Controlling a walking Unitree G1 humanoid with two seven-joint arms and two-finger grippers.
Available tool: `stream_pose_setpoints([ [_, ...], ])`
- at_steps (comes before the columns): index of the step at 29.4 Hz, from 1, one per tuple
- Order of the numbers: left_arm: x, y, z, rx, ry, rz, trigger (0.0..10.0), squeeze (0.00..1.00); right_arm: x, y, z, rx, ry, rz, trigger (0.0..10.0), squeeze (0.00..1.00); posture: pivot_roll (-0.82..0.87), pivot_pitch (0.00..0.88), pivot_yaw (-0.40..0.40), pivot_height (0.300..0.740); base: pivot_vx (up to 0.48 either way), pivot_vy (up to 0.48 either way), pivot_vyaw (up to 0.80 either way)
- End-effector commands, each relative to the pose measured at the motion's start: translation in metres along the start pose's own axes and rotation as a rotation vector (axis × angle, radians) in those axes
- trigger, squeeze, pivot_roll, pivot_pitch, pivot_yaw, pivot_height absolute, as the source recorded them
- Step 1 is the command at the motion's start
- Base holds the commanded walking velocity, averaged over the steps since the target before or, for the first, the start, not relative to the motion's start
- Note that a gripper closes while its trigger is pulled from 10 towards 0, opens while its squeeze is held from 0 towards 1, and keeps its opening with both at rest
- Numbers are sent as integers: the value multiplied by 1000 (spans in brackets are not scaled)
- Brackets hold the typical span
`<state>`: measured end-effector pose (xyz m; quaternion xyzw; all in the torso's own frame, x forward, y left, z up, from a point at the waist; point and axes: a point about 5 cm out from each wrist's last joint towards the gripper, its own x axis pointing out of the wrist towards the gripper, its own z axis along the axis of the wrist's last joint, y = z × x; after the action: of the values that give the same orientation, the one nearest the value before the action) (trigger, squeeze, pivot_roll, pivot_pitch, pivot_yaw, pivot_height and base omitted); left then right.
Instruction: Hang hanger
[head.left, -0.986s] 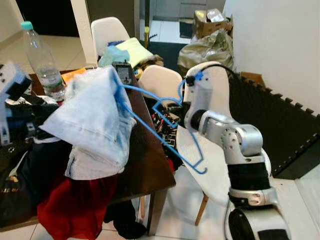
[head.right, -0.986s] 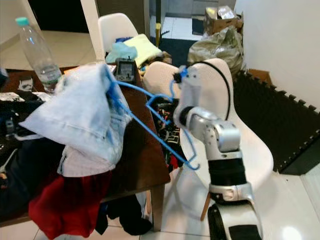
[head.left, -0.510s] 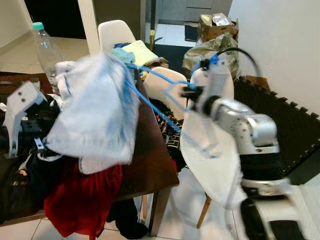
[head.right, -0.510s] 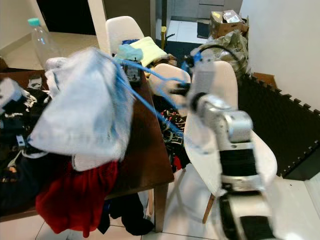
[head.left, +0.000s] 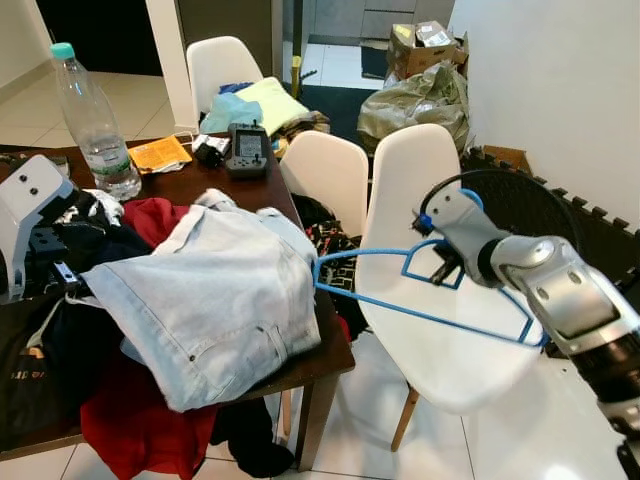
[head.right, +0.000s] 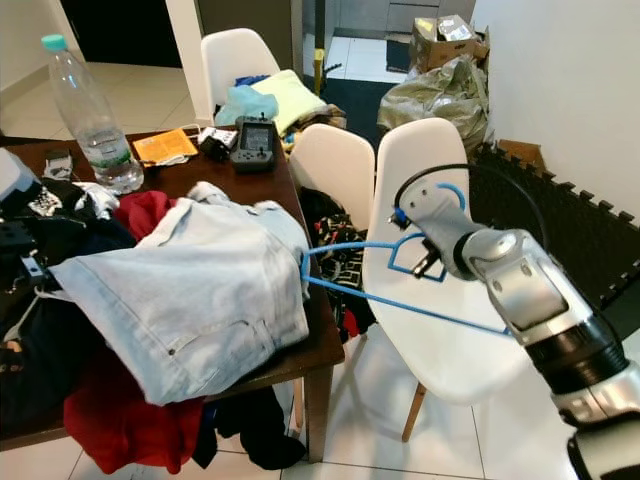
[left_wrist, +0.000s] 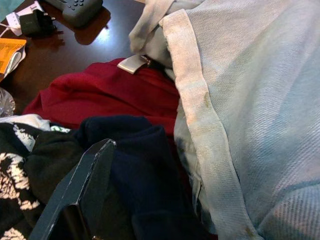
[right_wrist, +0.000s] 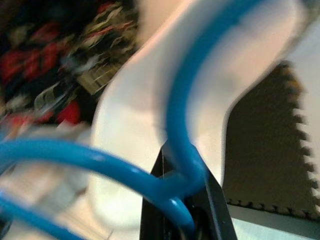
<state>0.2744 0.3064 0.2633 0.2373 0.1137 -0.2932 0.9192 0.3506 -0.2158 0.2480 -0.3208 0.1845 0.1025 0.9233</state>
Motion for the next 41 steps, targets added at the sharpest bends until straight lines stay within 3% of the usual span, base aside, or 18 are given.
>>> stream_pose_setpoints([
  [1,0,1,-5,11,38,13,10000,1000,-5,-24,6,64,-23,-143,10000,0,149,66,-45,740,0,0,0],
  [2,0,1,-5,11,38,13,10000,1000,-5,-24,6,64,-23,-143,10000,0,149,66,-45,740,0,0,0],
  [4,3,0,-9,17,58,11,10000,1000,-10,-44,14,106,-31,-313,10000,0,150,65,-45,740,0,0,0],
  [7,3,0,-9,17,58,11,10000,1000,-10,-44,14,106,-31,-313,10000,0,150,65,-45,740,0,0,0],
  [11,4,3,-12,25,77,37,10000,1000,-14,-56,9,-47,41,-416,10000,0,158,66,-49,740,0,0,0],
  [12,3,5,-14,29,89,60,10000,1000,-17,-63,6,-137,79,-460,10000,0,158,66,-49,740,0,0,0],
  [14,3,5,-14,29,89,60,10000,1000,-17,-63,6,-137,79,-460,10000,0,158,66,-49,740,0,0,0],
  [15,0,13,-17,28,110,126,10000,1000,-20,-70,-2,-273,128,-459,10000,0,161,68,-52,740,0,0,0],
  [16,-4,21,-19,30,130,195,10000,1000,-22,-73,-8,-340,137,-404,10000,0,160,68,-51,740,0,0,0],
  [21,-9,32,-20,39,145,291,10000,1000,-26,-73,-16,-391,129,-293,10000,0,161,69,-54,740,0,0,0],
  [23,-22,53,-20,63,171,469,10000,1000,-41,-64,-35,-487,119,-38,10000,0,157,68,-53,740,0,0,0],
  [25,-22,53,-20,63,171,469,10000,1000,-41,-64,-35,-487,119,-38,10000,0,157,68,-53,740,0,0,0],
  [28,-31,66,-20,88,197,587,10000,1000,-55,-57,-56,-496,191,121,10000,0,153,70,-51,740,0,0,0],
  [30,-31,66,-20,88,197,587,10000,1000,-55,-57,-56,-496,191,121,10000,0,153,70,-51,740,0,0,0],
  [32,-39,75,-22,99,227,685,10000,1000,-66,-67,-83,-498,359,129,10000,0,150,69,-50,740,0,0,0],
  [33,-39,75,-22,99,227,685,10000,1000,-66,-67,-83,-498,359,129,10000,0,150,69,-50,740,0,0,0],
  [36,-38,77,-25,99,236,709,10000,1000,-70,-91,-97,-532,467,8,10000,0,149,69,-49,740,0,0,0],
  [41,-37,79,-26,100,236,734,10000,1000,-71,-89,-85,-459,331,68,10000,0,150,68,-55,740,0,0,0],
])
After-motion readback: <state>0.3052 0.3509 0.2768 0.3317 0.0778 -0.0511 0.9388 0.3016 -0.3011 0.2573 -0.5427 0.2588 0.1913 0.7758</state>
